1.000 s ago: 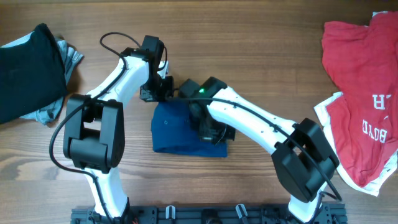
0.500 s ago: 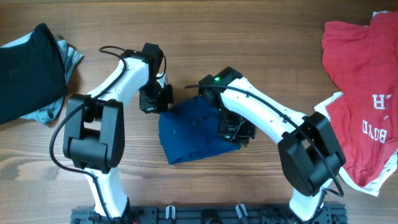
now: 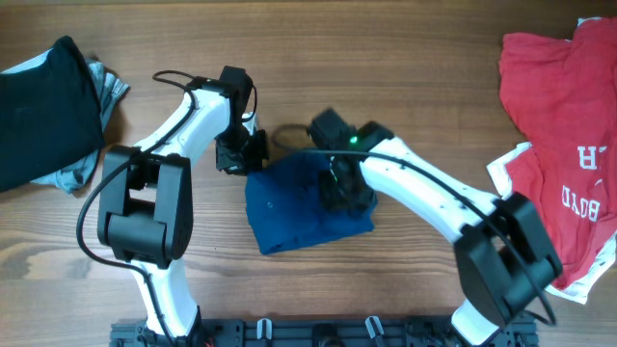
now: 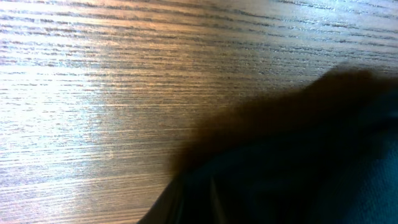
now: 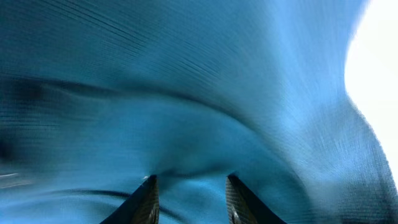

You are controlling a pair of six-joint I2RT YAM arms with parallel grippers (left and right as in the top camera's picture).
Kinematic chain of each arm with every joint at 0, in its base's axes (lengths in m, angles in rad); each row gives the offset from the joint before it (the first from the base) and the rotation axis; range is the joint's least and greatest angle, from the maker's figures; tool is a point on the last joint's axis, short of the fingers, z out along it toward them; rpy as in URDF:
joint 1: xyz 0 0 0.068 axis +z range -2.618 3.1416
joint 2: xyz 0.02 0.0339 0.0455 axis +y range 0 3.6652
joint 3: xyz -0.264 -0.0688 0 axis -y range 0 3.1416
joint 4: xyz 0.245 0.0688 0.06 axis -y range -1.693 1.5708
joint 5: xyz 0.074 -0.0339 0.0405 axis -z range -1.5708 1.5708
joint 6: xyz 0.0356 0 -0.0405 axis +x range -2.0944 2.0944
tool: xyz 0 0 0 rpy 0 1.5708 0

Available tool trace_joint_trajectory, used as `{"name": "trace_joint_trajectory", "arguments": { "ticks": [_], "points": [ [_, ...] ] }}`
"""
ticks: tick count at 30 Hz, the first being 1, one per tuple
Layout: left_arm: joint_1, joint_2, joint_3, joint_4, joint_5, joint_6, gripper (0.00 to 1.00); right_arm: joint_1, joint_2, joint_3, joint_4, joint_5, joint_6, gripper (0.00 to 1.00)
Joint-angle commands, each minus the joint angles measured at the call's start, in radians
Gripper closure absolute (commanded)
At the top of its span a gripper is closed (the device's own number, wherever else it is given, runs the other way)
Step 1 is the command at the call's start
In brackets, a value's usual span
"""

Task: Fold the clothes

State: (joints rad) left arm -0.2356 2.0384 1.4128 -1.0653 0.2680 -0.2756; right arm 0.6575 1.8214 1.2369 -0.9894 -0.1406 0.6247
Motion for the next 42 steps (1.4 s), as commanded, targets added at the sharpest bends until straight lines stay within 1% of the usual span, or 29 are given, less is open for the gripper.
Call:
{"name": "trace_joint_trajectory", "arguments": {
  "ticks": [1,2,3,6,9,10,11,13,15,16,17,18,20,23,24,25,26,27,28,29,31,32,34,37,42],
  "points": [
    [0.004,0.004,-0.003,0.002,-0.013,-0.001,0.84,-0.029,0.040,-0.160,0.012,0.098,0.201,0.66],
    [0.004,0.004,-0.003,0.000,-0.015,-0.001,0.91,-0.043,0.040,-0.199,0.034,0.099,0.214,0.66],
    [0.003,0.004,-0.003,-0.011,-0.014,-0.001,0.96,-0.052,0.040,-0.222,0.055,0.100,0.213,0.66],
    [0.002,0.004,-0.046,-0.015,-0.015,-0.001,0.96,-0.071,0.040,-0.230,0.107,0.135,0.203,0.66],
    [0.002,0.004,-0.101,0.003,-0.015,-0.002,0.96,-0.101,0.040,-0.229,0.152,0.282,0.160,0.66],
    [0.002,0.004,-0.110,0.002,-0.014,-0.002,0.96,-0.123,0.040,-0.227,0.192,0.349,0.107,0.64],
    [0.002,0.004,-0.116,-0.004,-0.014,-0.002,0.96,-0.143,0.040,-0.222,0.241,0.379,0.019,0.62],
    [0.002,0.004,-0.123,-0.034,-0.020,-0.002,0.96,-0.180,0.040,-0.203,0.309,0.428,-0.080,0.61],
    [0.002,0.004,-0.136,-0.060,-0.066,-0.022,0.96,-0.243,0.040,-0.170,0.386,0.440,-0.186,0.61],
    [0.002,0.004,-0.138,-0.066,-0.092,-0.047,0.96,-0.263,0.040,-0.159,0.404,0.440,-0.226,0.61],
    [0.002,0.002,-0.137,-0.054,-0.090,-0.047,0.96,-0.288,0.040,-0.140,0.412,0.438,-0.283,0.61],
    [0.002,-0.003,-0.137,-0.045,-0.091,-0.047,0.96,-0.298,0.040,-0.127,0.408,0.426,-0.305,0.61],
    [0.005,-0.035,-0.122,-0.027,-0.090,-0.048,0.96,-0.301,0.039,-0.077,0.359,0.370,-0.359,0.59],
    [0.009,-0.132,-0.033,0.008,-0.085,-0.034,0.96,-0.286,-0.009,0.007,0.247,0.278,-0.352,0.54],
    [0.009,-0.171,0.001,0.036,-0.050,-0.003,0.96,-0.285,-0.042,0.041,0.199,0.203,-0.352,0.53],
    [0.008,-0.212,0.027,0.072,0.015,0.028,0.96,-0.285,-0.073,0.075,0.148,0.095,-0.351,0.53],
    [0.008,-0.243,0.033,0.100,0.073,0.038,0.96,-0.285,-0.108,0.092,0.111,-0.039,-0.337,0.54],
    [0.008,-0.257,0.033,0.108,0.114,0.067,0.96,-0.285,-0.132,0.092,0.077,-0.113,-0.312,0.62],
    [0.008,-0.260,0.033,0.105,0.164,0.117,0.96,-0.285,-0.145,0.092,0.026,-0.161,-0.267,0.65],
    [0.008,-0.257,0.031,0.071,0.251,0.194,0.96,-0.285,-0.146,0.091,-0.041,-0.229,-0.244,0.69],
    [0.008,-0.250,0.013,0.029,0.332,0.285,0.96,-0.285,-0.142,0.070,-0.115,-0.330,-0.285,0.69],
    [0.008,-0.241,0.000,0.029,0.346,0.299,0.96,-0.285,-0.142,0.049,-0.129,-0.359,-0.293,0.68],
    [0.008,-0.223,-0.017,0.027,0.354,0.312,0.96,-0.285,-0.142,-0.002,-0.111,-0.389,-0.309,0.68],
    [0.008,-0.208,-0.072,0.061,0.423,0.355,0.96,-0.285,-0.142,-0.103,-0.030,-0.436,-0.307,0.68],
    [-0.012,-0.205,-0.152,0.149,0.494,0.394,0.96,-0.285,-0.141,-0.296,0.239,-0.481,-0.269,0.68]
  ]
}}
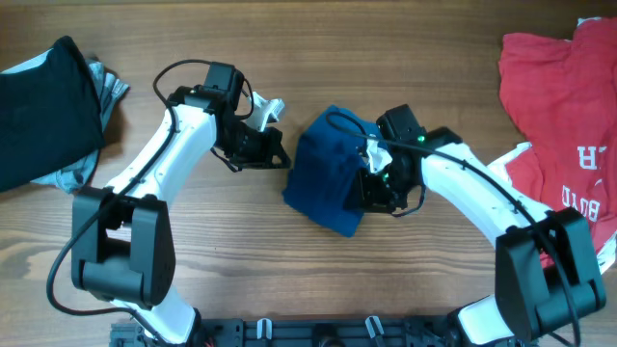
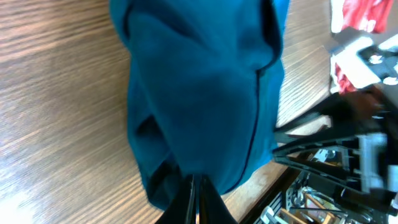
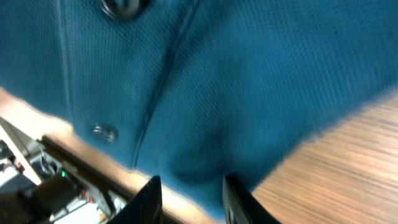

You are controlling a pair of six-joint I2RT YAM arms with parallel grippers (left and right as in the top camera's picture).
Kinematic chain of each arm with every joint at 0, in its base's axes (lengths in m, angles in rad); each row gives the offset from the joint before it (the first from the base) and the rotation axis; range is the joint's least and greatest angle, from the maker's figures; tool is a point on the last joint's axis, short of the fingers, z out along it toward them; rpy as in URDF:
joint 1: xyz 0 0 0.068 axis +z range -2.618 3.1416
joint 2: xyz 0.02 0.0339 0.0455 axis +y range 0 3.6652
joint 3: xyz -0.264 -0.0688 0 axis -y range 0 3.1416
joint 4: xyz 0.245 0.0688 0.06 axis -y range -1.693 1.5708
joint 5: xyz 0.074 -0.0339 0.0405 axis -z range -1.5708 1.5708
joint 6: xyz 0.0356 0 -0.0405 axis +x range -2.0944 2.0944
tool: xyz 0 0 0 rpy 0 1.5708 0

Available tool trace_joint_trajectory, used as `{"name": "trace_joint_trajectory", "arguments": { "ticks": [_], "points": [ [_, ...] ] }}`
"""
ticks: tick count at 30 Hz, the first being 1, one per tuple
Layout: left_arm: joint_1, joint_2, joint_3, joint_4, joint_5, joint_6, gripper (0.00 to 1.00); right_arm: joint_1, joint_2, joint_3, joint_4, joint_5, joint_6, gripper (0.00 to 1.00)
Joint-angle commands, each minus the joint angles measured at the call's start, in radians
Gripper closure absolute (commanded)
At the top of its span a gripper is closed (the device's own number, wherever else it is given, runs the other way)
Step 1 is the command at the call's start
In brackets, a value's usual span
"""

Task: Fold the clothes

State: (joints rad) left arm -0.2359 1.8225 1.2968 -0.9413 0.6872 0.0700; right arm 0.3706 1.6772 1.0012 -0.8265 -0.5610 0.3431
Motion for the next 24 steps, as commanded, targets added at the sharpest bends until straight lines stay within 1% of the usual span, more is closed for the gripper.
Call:
{"name": "trace_joint_trajectory", "arguments": {
  "ticks": [1,4,6,8,12,13,16,21,22,24],
  "points": [
    [-0.014,0.011,-0.041,0.039,0.083,0.058,0.96,0.002,0.006,-0.081,0.109,-0.052,0.026,0.67],
    [-0.016,0.011,-0.045,0.051,0.084,0.057,0.96,0.002,0.028,-0.142,0.179,0.059,0.108,0.68],
    [-0.016,0.011,-0.045,0.052,0.129,0.058,0.96,0.002,0.049,-0.173,0.200,0.137,0.169,0.68],
    [-0.016,0.011,-0.045,0.052,0.178,0.058,0.96,0.002,0.053,-0.190,0.206,0.163,0.196,0.68],
    [-0.034,0.011,-0.045,0.051,0.177,0.062,0.96,0.002,0.053,-0.190,0.206,0.169,0.210,0.68],
    [-0.043,0.011,-0.045,0.050,0.176,0.082,0.96,0.002,0.053,-0.190,0.206,0.169,0.210,0.68],
    [-0.077,0.011,-0.050,0.052,0.126,0.087,0.96,0.002,0.053,-0.190,0.204,0.169,0.210,0.67],
    [-0.083,0.021,-0.122,0.119,0.111,0.075,0.96,0.002,0.053,-0.190,0.192,0.169,0.216,0.67],
    [-0.083,0.033,-0.143,0.134,0.088,0.071,0.96,0.002,0.053,-0.190,0.188,0.169,0.218,0.67],
    [-0.083,0.064,-0.177,0.181,-0.043,0.017,0.96,0.002,0.053,-0.190,0.181,0.169,0.219,0.67]
  ]
}}
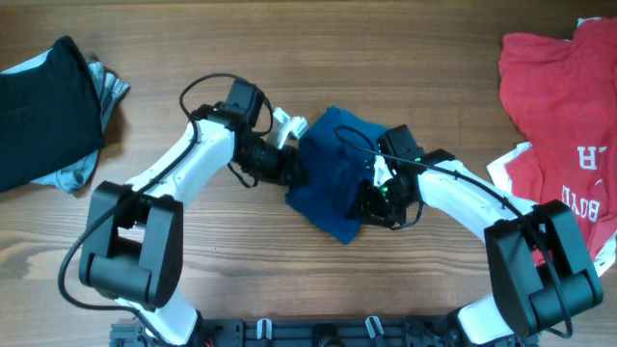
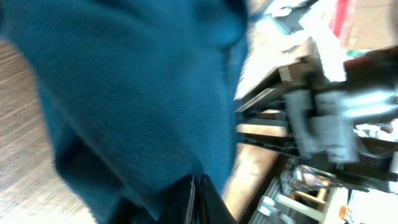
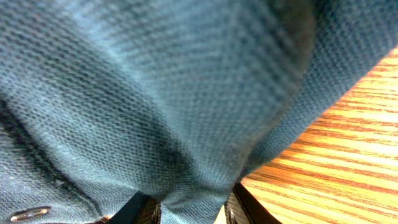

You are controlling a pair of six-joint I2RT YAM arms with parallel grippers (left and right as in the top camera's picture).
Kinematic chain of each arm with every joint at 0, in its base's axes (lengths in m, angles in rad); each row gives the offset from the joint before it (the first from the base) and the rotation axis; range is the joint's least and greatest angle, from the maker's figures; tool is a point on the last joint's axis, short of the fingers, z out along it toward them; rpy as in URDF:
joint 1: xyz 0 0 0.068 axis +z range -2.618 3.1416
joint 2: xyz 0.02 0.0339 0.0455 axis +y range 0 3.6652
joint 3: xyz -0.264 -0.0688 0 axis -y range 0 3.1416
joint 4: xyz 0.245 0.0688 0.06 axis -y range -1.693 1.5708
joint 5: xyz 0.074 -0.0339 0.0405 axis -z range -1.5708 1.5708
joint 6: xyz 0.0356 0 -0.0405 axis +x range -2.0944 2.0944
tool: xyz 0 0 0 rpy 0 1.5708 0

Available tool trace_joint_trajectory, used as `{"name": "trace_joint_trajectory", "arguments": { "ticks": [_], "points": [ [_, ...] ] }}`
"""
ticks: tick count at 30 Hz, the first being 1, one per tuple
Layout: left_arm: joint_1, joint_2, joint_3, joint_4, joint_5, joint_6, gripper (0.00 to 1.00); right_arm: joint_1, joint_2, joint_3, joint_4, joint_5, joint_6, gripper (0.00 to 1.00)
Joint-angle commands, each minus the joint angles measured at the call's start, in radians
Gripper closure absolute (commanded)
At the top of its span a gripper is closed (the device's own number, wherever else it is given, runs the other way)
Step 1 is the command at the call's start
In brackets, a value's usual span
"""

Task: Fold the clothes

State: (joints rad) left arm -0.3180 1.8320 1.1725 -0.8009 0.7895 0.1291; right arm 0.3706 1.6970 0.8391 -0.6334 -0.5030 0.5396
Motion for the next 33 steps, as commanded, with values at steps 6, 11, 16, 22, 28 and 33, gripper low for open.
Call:
{"name": "trace_joint_trajectory", "arguments": {
  "ticks": [6,11,16,22,28,33],
  "points": [
    [0.000,0.212,-0.082,0.196,-0.383,-0.201,0.96,0.002,0.033,-0.028,-0.022,0.111,0.047,0.67],
    [0.001,0.212,-0.082,0.090,-0.741,-0.388,0.96,0.002,0.033,-0.028,-0.038,0.116,0.071,0.68],
    [0.010,0.187,-0.061,-0.019,-0.859,-0.489,0.96,0.002,0.033,-0.028,-0.037,0.119,0.073,0.68],
    [0.064,0.019,-0.045,0.001,-0.302,-0.233,0.96,0.002,0.033,-0.028,-0.040,0.119,0.065,0.69],
    [0.164,0.013,-0.045,0.238,0.175,-0.228,0.77,0.002,0.033,-0.028,-0.053,0.119,0.062,0.69],
    [0.164,0.013,-0.045,0.222,0.282,-0.248,0.85,0.002,0.033,-0.028,-0.067,0.120,0.039,0.68]
  ]
}}
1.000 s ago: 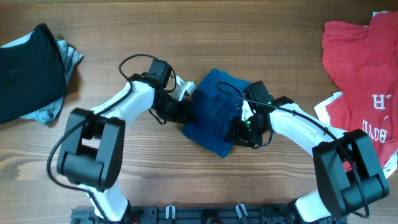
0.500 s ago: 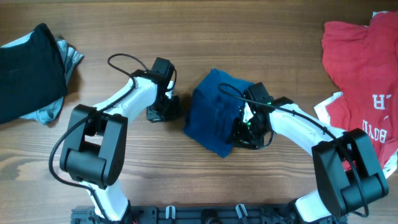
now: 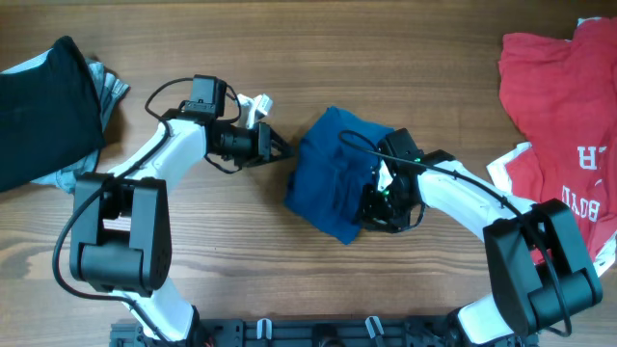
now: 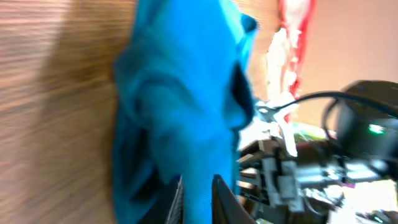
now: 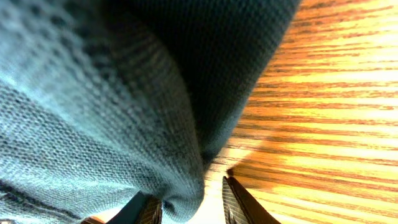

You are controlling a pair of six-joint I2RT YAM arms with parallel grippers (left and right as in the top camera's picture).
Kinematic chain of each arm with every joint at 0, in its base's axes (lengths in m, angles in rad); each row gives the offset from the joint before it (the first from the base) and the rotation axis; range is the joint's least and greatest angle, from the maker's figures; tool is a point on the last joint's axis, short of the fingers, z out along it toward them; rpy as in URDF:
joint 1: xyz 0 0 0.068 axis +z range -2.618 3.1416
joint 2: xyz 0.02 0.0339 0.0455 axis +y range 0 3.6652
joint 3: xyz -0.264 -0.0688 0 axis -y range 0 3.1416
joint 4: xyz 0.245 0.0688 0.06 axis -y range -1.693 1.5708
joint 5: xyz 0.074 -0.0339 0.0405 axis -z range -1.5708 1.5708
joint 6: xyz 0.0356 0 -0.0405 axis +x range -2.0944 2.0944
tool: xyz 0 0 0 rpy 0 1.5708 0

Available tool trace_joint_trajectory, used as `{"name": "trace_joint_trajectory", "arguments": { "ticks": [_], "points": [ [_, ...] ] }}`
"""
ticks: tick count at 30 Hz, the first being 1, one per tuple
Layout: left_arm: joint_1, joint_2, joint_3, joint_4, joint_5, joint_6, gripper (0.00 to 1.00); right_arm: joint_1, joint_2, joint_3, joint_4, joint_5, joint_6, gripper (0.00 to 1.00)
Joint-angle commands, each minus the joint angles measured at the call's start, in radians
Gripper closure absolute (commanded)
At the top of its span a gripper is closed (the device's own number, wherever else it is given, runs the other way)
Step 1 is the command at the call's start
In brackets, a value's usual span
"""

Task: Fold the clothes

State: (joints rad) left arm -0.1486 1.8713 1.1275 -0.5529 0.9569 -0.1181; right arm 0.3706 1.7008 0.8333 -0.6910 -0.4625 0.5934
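The blue shirt (image 3: 333, 178) lies folded into a compact, tilted bundle at the table's middle. It fills the left wrist view (image 4: 180, 112) and hangs as a thick fold in the right wrist view (image 5: 93, 93). My left gripper (image 3: 280, 147) points at the bundle's left edge from just beside it. Its fingers stand slightly open (image 4: 196, 199) with nothing between them. My right gripper (image 3: 371, 205) sits low at the bundle's lower right edge. It is open (image 5: 193, 205), with the fold's edge drooping between the fingers onto the wood.
A black garment (image 3: 43, 106) lies over grey cloth at the far left. A red shirt (image 3: 554, 125) with white lettering is spread at the right edge. The arms' base rail (image 3: 318, 333) runs along the front.
My left gripper was shut and pressed against the blue bundle's left side; now it sits a little to the left of it, slightly open. The right gripper and the bundle stay put.
At first the blue shirt lay as a wider flat rectangle with both grippers at its far edge. Then it was a narrower bundle further right, left gripper shut beside it, right gripper at its right side. The left gripper then touched its left edge, and now stands apart.
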Motion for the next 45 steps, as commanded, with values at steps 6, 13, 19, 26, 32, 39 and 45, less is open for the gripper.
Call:
{"name": "trace_joint_trajectory", "arguments": {
  "ticks": [6,13,19,26,32,39,45],
  "points": [
    [-0.058,-0.026,-0.002,-0.168,-0.075,0.010,0.85,0.002,0.029,-0.022,-0.009,0.082,-0.014,0.68],
    [-0.139,-0.026,-0.002,-0.216,-0.270,0.002,0.96,0.002,0.029,-0.022,-0.020,0.082,-0.014,0.68],
    [-0.144,-0.026,-0.002,-0.284,-0.691,-0.175,0.96,0.002,0.029,-0.022,-0.028,0.082,-0.014,0.68],
    [-0.228,-0.042,-0.018,-0.328,-0.697,-0.173,0.92,0.002,0.029,-0.022,-0.028,0.082,-0.010,0.68],
    [-0.083,-0.255,-0.016,-0.304,-0.723,-0.091,0.49,-0.002,0.011,0.010,-0.062,0.095,-0.008,0.68],
    [-0.029,-0.282,-0.016,-0.168,-0.723,-0.096,0.41,-0.094,-0.132,0.194,-0.034,0.146,-0.103,0.69],
    [-0.029,-0.274,-0.016,-0.180,-0.722,-0.099,0.41,-0.114,0.121,0.190,0.235,0.065,-0.120,0.68]
  ]
}}
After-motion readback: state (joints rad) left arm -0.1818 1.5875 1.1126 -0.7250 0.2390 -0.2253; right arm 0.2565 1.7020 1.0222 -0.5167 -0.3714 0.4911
